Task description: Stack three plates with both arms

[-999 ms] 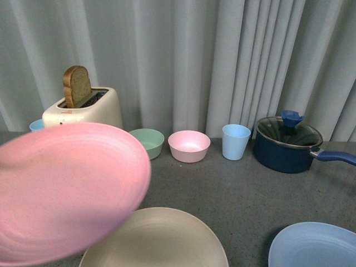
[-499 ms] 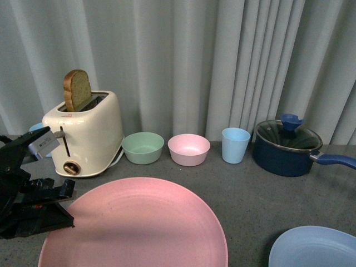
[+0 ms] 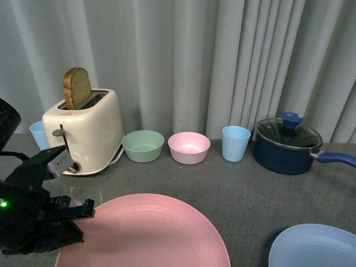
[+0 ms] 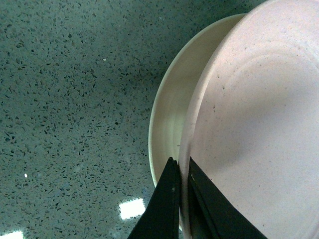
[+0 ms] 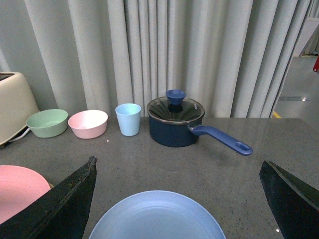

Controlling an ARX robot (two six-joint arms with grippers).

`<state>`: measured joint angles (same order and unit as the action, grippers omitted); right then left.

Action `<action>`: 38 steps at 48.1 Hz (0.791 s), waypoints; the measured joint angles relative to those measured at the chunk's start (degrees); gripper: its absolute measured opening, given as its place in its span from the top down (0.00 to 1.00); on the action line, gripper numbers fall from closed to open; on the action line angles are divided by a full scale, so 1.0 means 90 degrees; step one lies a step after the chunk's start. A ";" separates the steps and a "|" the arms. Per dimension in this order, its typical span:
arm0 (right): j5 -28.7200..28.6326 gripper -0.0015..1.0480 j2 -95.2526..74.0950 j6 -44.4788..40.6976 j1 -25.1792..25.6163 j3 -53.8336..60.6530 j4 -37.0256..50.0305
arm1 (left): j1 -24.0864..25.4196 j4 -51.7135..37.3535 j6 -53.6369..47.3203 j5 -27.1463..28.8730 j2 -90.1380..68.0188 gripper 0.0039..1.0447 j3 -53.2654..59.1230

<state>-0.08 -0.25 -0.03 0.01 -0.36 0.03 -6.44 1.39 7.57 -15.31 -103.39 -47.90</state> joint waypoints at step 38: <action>-0.0002 0.07 0.0000 0.0000 0.0000 0.0000 0.0000 | 0.0158 -0.0202 0.0214 -0.0019 -0.0255 0.64 -0.0272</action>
<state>-0.10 -0.25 -0.03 0.01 -0.36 0.03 -5.02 -0.43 9.50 -15.49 -105.69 -50.35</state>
